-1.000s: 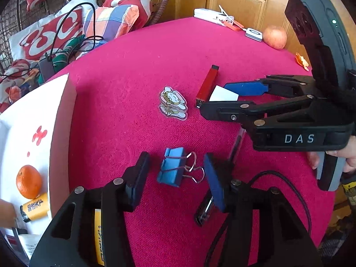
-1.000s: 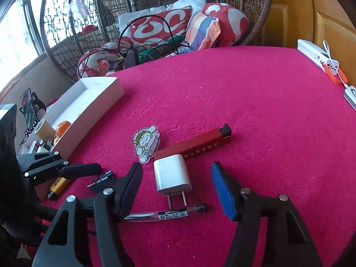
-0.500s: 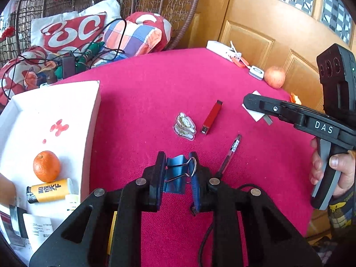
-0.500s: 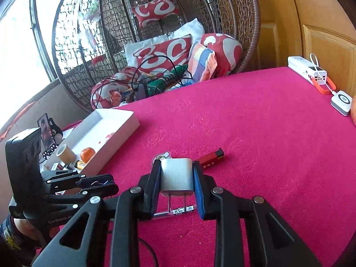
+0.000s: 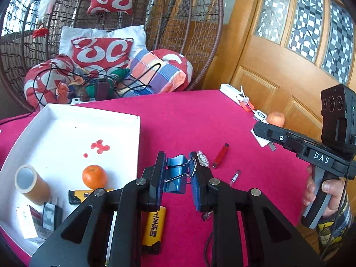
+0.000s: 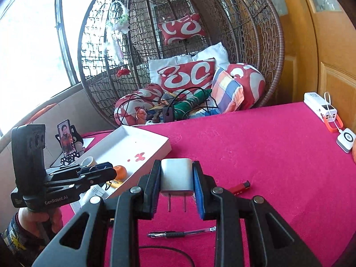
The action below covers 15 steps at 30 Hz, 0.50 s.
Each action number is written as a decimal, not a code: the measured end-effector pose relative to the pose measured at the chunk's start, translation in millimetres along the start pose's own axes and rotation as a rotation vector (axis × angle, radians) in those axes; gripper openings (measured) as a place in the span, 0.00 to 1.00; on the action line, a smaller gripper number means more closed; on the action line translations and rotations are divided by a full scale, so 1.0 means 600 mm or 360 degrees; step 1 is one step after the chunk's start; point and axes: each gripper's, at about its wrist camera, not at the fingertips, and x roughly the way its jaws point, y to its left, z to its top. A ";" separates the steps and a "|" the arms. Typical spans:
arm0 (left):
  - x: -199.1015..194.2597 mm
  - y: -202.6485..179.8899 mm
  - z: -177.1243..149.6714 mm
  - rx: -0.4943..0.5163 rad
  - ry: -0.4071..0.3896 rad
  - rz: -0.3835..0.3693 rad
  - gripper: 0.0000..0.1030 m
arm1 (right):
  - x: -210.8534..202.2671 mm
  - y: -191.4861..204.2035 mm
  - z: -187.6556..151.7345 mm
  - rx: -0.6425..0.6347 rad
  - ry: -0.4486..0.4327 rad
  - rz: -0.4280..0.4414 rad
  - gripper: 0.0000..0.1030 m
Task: Organize rigid objects
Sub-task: 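Lift the binder clip and white plug toward the tray with both grippers, then lower the binder clip and plug into the tray and open both grippers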
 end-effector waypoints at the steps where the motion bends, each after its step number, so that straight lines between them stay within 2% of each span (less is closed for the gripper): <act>1: -0.006 0.010 0.001 -0.0022 -0.0011 0.0008 0.20 | 0.003 0.006 0.002 -0.0007 0.0000 0.0009 0.25; 15: -0.063 0.113 -0.007 -0.0263 -0.0139 0.0139 0.20 | 0.040 0.083 0.034 -0.0115 0.0037 0.0136 0.25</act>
